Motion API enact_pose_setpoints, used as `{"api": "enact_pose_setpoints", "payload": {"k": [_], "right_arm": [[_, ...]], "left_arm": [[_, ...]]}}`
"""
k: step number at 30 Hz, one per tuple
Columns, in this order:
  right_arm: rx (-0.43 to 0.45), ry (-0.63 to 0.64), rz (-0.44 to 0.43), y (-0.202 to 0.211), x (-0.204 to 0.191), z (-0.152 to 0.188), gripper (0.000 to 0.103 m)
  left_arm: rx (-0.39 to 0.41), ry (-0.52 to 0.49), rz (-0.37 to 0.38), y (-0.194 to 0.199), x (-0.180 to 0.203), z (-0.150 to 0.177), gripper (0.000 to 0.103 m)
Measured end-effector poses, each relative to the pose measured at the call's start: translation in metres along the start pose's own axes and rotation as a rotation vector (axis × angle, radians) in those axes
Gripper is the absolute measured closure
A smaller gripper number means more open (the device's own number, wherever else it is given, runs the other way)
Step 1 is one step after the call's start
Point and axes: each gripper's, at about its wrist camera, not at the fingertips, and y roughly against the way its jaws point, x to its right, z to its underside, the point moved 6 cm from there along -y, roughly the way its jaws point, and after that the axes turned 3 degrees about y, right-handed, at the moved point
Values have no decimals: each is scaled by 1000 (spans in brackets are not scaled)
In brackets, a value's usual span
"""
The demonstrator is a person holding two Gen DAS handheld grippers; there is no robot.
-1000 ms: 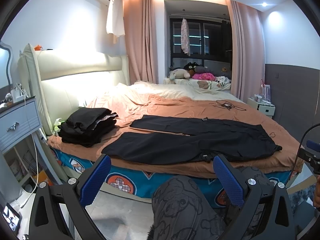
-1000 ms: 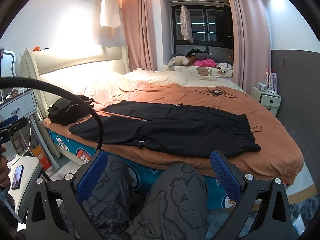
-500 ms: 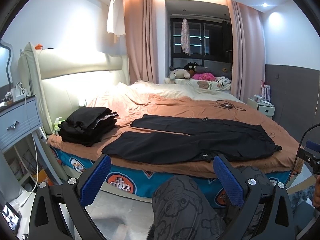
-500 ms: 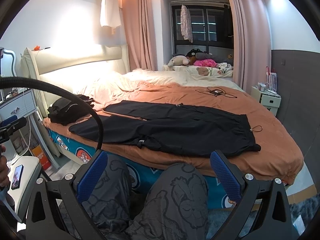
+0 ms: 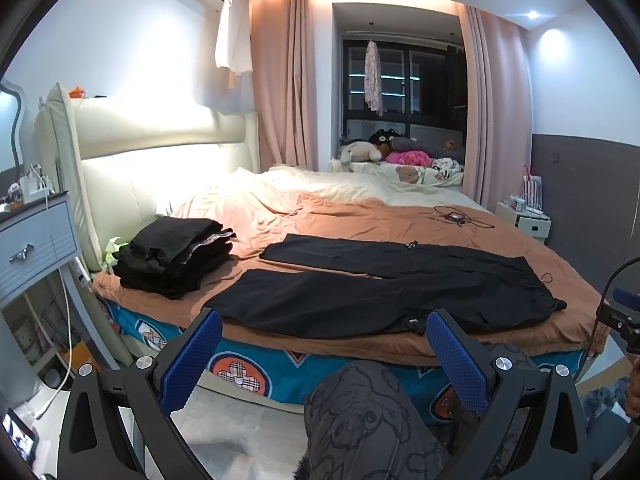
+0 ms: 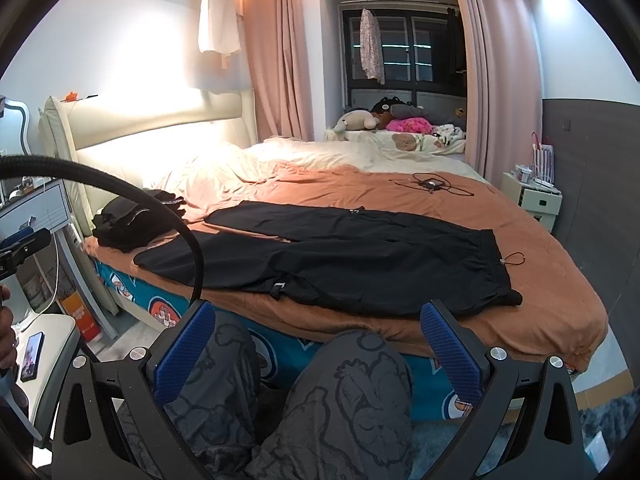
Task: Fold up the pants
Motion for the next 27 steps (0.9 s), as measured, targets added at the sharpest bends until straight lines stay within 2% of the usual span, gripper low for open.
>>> {"api": "enact_pose_setpoints", "payload": {"k": [16,27], "right_arm": [[-69,-5,47,-62,23,-22,0],[-152,-84,85,-110,51,-28,0]], "left_arm": [[-77,30,-20,-77,-24,-1,0],[-138,89,-41,-137,-48,8,0]]}}
